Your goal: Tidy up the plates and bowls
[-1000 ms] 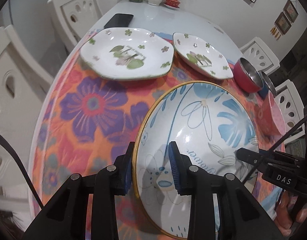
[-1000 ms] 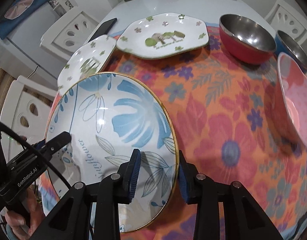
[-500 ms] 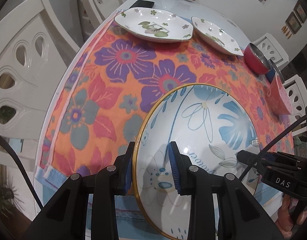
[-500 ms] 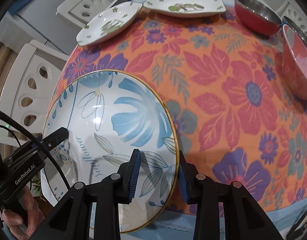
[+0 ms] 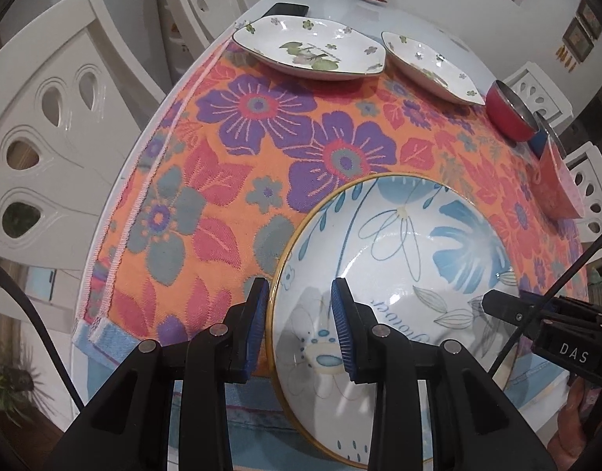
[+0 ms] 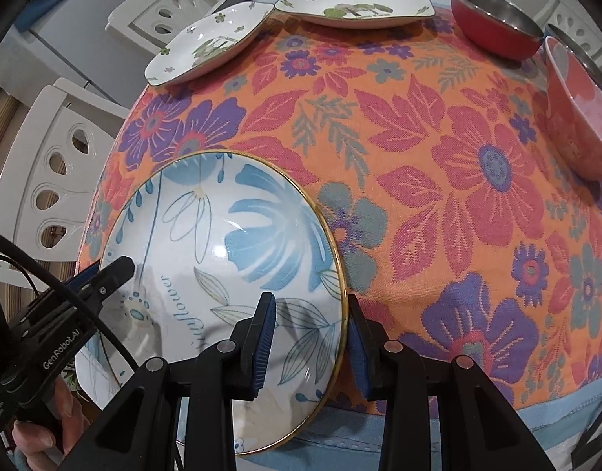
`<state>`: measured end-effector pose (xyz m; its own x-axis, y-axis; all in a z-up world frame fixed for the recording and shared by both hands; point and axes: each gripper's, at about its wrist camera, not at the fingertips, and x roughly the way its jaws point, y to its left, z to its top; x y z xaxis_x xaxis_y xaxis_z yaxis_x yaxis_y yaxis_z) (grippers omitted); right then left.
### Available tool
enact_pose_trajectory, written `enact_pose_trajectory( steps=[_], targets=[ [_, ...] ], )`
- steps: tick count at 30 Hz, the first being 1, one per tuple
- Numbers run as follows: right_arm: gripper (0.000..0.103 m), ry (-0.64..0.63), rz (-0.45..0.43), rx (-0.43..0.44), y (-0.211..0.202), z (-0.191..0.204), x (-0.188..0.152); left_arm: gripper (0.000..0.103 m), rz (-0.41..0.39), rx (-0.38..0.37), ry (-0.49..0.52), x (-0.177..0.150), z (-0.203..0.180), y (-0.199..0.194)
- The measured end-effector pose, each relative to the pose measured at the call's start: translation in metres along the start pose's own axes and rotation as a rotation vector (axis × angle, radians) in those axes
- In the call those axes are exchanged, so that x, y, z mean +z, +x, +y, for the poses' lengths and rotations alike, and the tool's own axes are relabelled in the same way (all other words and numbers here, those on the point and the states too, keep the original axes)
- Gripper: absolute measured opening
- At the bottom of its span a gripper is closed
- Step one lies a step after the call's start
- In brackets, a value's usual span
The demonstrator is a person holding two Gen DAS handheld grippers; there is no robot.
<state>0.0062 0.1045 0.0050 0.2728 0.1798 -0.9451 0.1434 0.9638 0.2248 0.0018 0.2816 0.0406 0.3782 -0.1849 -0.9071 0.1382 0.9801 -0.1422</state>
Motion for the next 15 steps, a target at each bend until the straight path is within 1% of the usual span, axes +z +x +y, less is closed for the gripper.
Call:
enact_pose_trajectory(
  steps=[2, 4, 7, 10, 12, 13, 14, 15],
  targets=[
    [0.034, 0.014, -0.009, 0.015, -0.007, -0.003, 0.0, 0.03, -0.005, -0.002, 0.0, -0.001, 0.001, -0.005],
    [0.034, 0.014, -0.033, 0.006, -0.018, -0.006, 0.0, 0.03, -0.021, -0.001, -0.002, -0.001, 0.002, -0.014],
    [0.034, 0.015, -0.077, 0.0, -0.041, -0.007, 0.006, 0.031, -0.065, 0.001, 0.002, 0.002, 0.003, -0.034],
    [0.034, 0.007, -0.151, -0.003, -0.07, -0.003, 0.017, 0.043, -0.134, 0.012, 0.013, 0.015, 0.0, -0.057],
    [0.046, 0.001, -0.198, -0.013, -0.087, 0.002, 0.026, 0.044, -0.177, 0.021, 0.028, 0.026, -0.003, -0.069],
    [0.058, 0.003, -0.233, -0.017, -0.096, 0.005, 0.031, 0.044, -0.194, 0.023, 0.034, 0.032, -0.003, -0.074],
    [0.062, 0.003, -0.276, -0.016, -0.106, 0.009, 0.036, 0.048, -0.209, 0.022, 0.038, 0.039, -0.004, -0.079],
    [0.063, -0.006, -0.301, -0.009, -0.114, 0.013, 0.041, 0.052, -0.223, 0.018, 0.036, 0.046, -0.003, -0.083]
  ],
)
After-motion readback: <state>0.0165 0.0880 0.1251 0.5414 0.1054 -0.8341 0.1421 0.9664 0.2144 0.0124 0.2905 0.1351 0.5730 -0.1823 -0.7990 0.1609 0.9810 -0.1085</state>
